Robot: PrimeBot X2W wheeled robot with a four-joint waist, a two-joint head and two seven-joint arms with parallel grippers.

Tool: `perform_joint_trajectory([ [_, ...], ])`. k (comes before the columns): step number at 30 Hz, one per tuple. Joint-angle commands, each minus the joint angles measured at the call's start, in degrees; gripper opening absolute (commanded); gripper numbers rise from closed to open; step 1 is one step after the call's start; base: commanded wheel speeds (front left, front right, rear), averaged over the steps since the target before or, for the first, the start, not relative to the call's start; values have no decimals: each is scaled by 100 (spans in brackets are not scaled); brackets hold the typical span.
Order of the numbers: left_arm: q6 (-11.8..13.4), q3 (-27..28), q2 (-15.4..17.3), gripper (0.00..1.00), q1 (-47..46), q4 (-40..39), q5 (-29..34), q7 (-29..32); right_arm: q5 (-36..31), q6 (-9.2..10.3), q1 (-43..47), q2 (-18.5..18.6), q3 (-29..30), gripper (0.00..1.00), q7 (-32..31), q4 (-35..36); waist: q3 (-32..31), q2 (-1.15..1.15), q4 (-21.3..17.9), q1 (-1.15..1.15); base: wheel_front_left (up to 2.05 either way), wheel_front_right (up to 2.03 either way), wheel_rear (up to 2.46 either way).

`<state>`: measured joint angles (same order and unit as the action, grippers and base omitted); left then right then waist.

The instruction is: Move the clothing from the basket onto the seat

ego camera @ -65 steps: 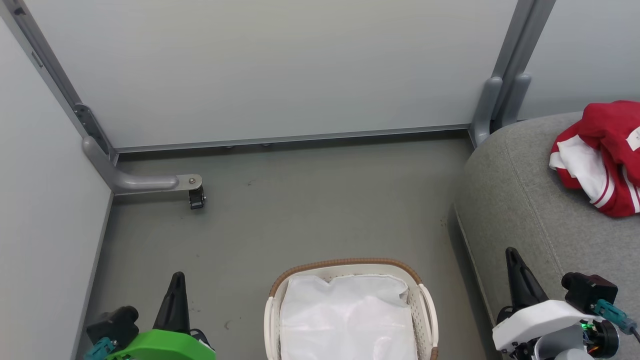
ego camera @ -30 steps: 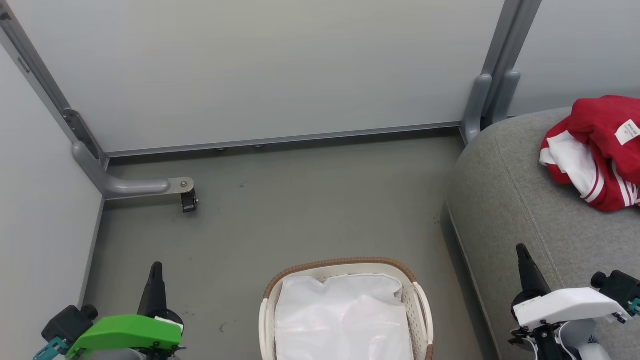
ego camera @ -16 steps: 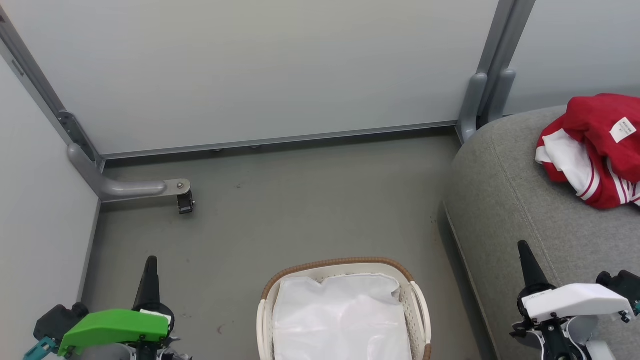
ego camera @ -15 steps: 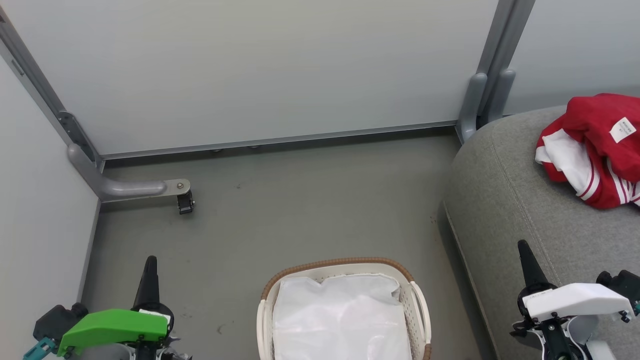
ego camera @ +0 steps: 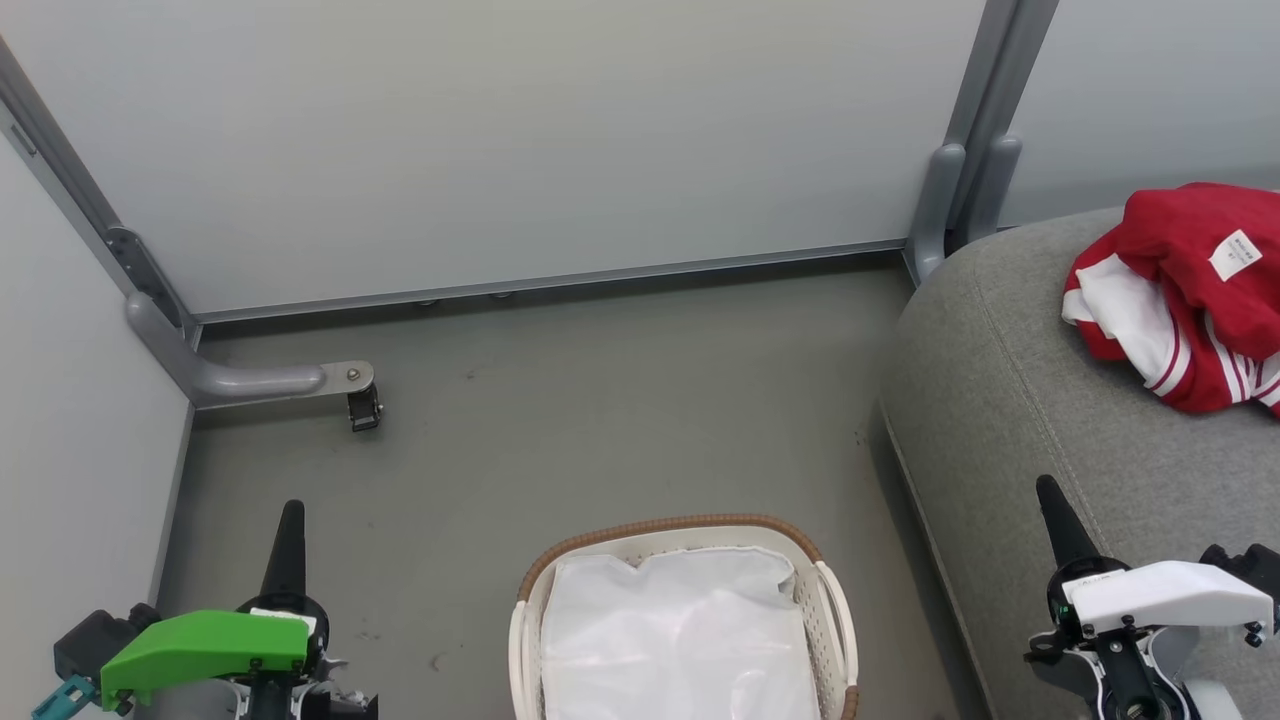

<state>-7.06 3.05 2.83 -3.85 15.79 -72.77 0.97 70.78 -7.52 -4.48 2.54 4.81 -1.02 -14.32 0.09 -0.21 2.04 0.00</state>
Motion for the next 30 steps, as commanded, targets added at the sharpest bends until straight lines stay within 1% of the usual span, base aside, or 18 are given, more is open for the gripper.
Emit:
perform_joint_trajectory([
  [1,-29,38,19,0,-139,-61,-153,37,149,3,-103,35,25,0,-46,45,0,14,-7,0,0,0,0],
  [30,-55,257,19,0,-237,-150,-1376,392,1509,3,-172,45,133,0,-397,42,6,18,-129,0,0,0,0],
])
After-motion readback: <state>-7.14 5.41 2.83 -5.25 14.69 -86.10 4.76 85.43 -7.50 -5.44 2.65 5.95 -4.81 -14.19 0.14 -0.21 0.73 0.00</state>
